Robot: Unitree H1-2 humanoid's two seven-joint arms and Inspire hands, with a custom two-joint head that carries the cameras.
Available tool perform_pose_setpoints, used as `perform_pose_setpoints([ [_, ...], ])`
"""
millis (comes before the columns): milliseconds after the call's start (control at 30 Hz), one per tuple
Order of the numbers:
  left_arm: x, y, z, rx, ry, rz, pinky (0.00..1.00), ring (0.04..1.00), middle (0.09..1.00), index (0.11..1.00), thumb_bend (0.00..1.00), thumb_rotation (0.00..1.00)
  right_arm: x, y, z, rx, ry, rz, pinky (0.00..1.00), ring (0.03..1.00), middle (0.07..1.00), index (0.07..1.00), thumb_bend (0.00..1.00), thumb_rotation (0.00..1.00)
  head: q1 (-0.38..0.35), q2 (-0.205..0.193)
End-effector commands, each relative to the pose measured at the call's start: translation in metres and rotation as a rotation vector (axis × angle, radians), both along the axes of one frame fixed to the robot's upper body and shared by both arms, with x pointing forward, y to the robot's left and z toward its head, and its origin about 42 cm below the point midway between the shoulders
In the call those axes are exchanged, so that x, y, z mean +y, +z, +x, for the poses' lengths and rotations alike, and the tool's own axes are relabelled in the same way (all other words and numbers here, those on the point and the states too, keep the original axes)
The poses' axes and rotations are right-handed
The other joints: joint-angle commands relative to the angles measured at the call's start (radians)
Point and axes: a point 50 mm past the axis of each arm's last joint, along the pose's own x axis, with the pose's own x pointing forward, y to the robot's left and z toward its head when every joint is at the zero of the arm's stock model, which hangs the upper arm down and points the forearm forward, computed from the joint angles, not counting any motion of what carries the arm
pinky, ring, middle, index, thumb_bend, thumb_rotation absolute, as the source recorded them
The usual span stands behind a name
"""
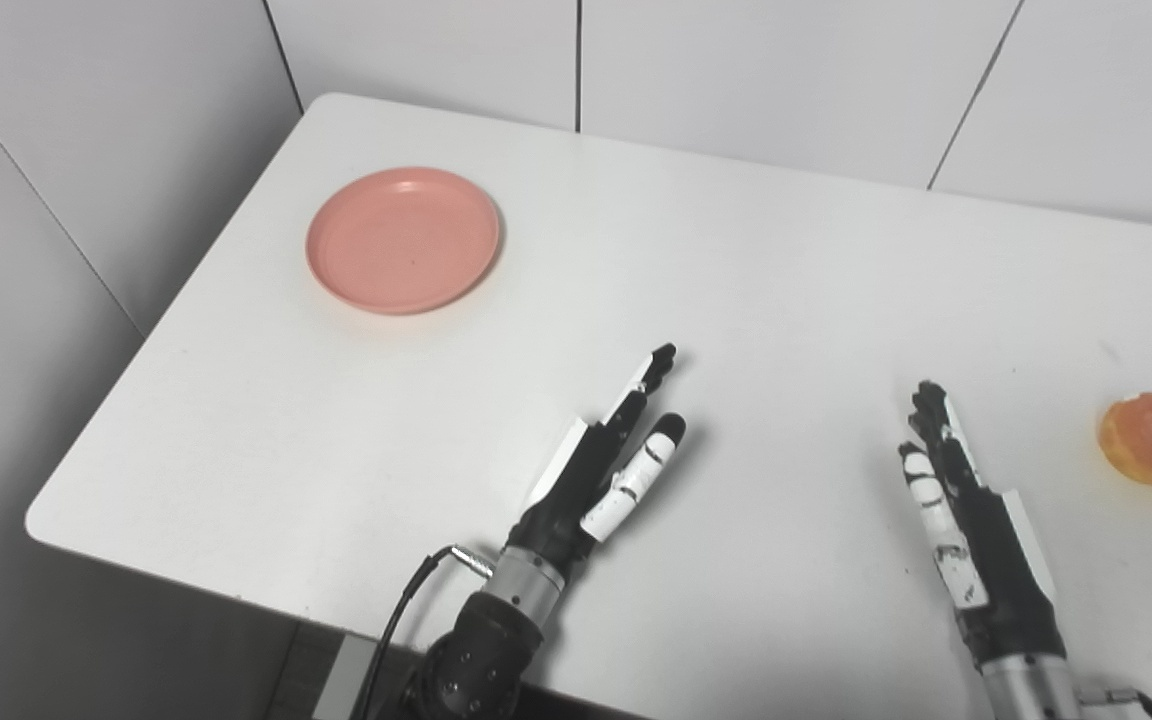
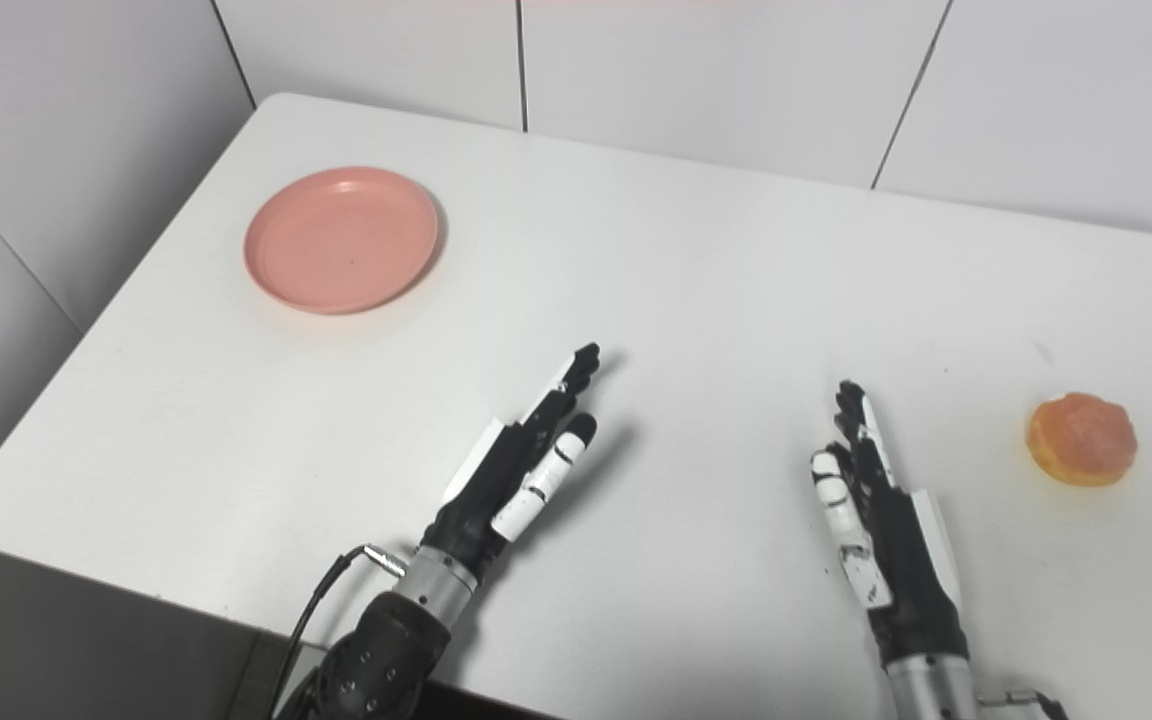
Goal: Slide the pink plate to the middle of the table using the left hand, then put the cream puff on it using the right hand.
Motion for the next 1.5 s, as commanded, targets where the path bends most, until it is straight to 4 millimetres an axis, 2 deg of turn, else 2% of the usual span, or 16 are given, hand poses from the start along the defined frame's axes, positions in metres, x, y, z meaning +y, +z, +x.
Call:
perform_pose_setpoints([
  [0,-0.016,-0.005,0.000,0.027,-0.039,-0.001,0.97,0.999,1.000,1.000,0.47,1.00,-0.008,-0.001,0.000,-0.023,-0.007,0.003,1.00,1.000,1.000,1.000,0.13,1.00,0.021,-0.014],
  [133,-0.023,-0.009,0.002,0.026,-0.039,-0.016,0.97,1.000,1.000,1.000,0.47,1.00,-0.010,-0.003,0.002,-0.015,-0.006,0.020,1.00,1.000,1.000,1.000,0.10,1.00,0.063,-0.041],
  [200,-0.026,-0.010,0.003,0.028,-0.038,-0.020,0.97,1.000,1.000,1.000,0.47,1.00,-0.010,-0.002,0.002,-0.011,-0.004,0.030,1.00,1.000,1.000,1.000,0.02,1.00,0.068,-0.047],
  [233,-0.027,-0.011,0.003,0.028,-0.038,-0.022,0.97,1.000,1.000,1.000,0.47,1.00,-0.010,-0.002,0.002,-0.009,-0.003,0.028,1.00,1.000,1.000,1.000,0.01,1.00,0.069,-0.047],
  [533,-0.026,-0.011,0.003,0.031,-0.033,-0.024,0.98,1.000,1.000,1.000,0.46,1.00,-0.009,0.004,-0.002,-0.014,-0.002,0.005,1.00,1.000,1.000,1.000,0.00,1.00,0.067,-0.044],
  [833,-0.019,-0.003,0.002,0.016,-0.037,-0.015,0.98,1.000,1.000,1.000,0.45,1.00,0.000,0.012,-0.006,-0.016,-0.005,0.027,1.00,1.000,1.000,1.000,0.00,1.00,0.068,-0.029],
  [1067,-0.010,0.013,0.008,-0.034,-0.031,-0.013,0.97,0.992,0.999,1.000,0.44,1.00,0.002,0.014,-0.005,-0.014,-0.005,0.017,1.00,1.000,1.000,1.000,0.00,1.00,0.078,-0.035],
  [1133,-0.008,0.019,0.009,-0.046,-0.023,-0.037,0.96,0.981,0.983,0.985,0.47,1.00,0.002,0.015,-0.004,-0.015,-0.007,0.009,1.00,1.000,1.000,1.000,0.00,1.00,0.081,-0.037],
  [1467,0.004,0.061,0.018,-0.158,-0.018,-0.080,1.00,1.000,1.000,0.984,0.49,1.00,0.005,0.016,-0.002,-0.021,-0.006,0.005,1.00,1.000,1.000,1.000,0.00,1.00,0.095,-0.038],
])
